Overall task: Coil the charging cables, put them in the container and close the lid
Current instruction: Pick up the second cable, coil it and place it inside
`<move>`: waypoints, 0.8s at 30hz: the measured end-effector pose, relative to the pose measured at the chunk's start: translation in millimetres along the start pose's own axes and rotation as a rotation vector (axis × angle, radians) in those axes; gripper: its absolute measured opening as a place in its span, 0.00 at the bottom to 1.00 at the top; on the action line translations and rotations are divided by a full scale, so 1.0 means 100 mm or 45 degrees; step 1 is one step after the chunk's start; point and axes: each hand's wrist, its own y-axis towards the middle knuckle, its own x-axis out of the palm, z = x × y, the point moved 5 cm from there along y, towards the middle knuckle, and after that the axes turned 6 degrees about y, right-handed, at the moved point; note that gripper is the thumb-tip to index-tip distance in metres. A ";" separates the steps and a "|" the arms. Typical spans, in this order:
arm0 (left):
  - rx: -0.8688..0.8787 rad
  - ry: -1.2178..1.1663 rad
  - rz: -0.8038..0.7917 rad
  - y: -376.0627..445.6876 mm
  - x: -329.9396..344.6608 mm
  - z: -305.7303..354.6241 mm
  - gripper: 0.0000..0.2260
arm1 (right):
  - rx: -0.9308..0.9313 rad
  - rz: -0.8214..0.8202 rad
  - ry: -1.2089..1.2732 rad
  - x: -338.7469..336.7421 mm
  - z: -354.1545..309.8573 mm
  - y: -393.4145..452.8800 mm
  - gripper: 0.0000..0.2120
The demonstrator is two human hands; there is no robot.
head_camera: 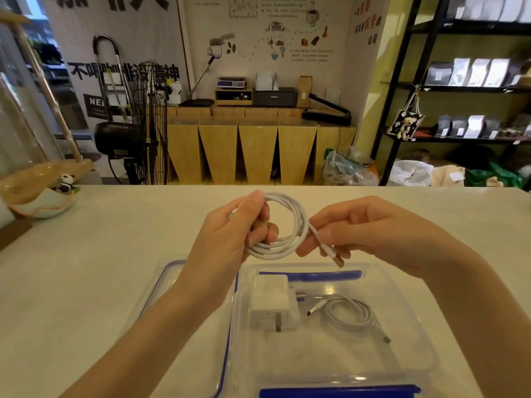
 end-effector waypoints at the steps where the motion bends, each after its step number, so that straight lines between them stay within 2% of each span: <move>1: 0.048 0.019 0.015 -0.01 0.00 0.02 0.14 | 0.018 -0.033 0.091 0.00 0.01 -0.01 0.09; 4: 0.168 0.040 0.060 -0.02 0.00 0.07 0.15 | 0.098 -0.133 0.485 0.03 0.01 -0.02 0.05; 6: 0.224 0.032 0.089 -0.02 -0.02 0.08 0.15 | 0.138 -0.120 0.664 0.06 0.02 -0.01 0.07; 11: 0.290 0.054 0.181 -0.02 -0.04 0.02 0.15 | 0.158 0.025 0.717 0.13 0.09 0.05 0.07; 15: 0.360 0.117 0.287 -0.04 -0.05 -0.04 0.14 | 0.173 0.098 1.006 0.23 0.12 0.07 0.08; 20: 0.315 0.160 0.312 0.00 -0.07 -0.13 0.15 | 0.052 0.286 0.944 0.19 0.13 0.06 0.18; 24: 0.326 0.202 0.248 -0.03 0.02 -0.16 0.15 | 0.039 0.399 0.847 0.17 0.17 0.09 0.12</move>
